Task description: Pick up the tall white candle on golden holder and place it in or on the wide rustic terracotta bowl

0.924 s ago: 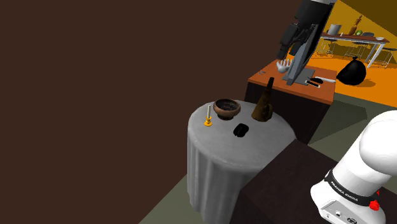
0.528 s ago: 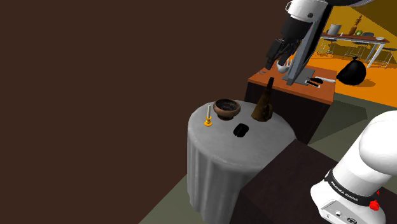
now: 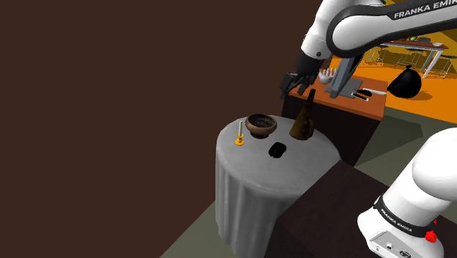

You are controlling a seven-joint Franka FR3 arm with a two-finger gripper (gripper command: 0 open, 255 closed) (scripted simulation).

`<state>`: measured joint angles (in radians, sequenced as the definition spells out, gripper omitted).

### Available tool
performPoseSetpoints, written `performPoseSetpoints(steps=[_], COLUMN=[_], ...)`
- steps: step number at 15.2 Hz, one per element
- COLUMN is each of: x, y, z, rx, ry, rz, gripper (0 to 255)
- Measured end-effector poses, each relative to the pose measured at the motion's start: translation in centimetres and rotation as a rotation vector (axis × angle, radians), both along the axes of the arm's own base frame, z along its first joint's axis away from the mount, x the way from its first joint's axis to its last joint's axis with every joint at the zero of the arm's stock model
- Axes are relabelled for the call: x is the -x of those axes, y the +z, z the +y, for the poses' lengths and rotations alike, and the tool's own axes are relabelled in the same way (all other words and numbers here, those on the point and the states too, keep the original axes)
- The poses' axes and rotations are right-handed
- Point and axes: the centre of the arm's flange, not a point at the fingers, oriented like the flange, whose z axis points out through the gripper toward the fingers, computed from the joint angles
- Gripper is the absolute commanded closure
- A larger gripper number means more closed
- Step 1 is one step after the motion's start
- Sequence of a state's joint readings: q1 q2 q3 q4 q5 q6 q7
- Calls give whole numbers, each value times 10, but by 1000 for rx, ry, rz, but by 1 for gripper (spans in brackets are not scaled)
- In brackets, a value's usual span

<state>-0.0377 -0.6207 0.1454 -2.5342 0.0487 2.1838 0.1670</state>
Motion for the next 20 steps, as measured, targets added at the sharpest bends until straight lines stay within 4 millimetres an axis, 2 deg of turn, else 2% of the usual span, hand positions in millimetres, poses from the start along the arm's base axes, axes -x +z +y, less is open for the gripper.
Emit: performPoseSetpoints(steps=[11, 14, 16, 20], x=[-84, -107, -120, -156], y=[-116, -143, -169, -207], z=[19, 20, 18, 25], rx=[23, 30, 32, 38], ry=[-111, -142, -163, -203], rz=[-63, -80, -90, -113], gripper=[0, 0, 0, 0])
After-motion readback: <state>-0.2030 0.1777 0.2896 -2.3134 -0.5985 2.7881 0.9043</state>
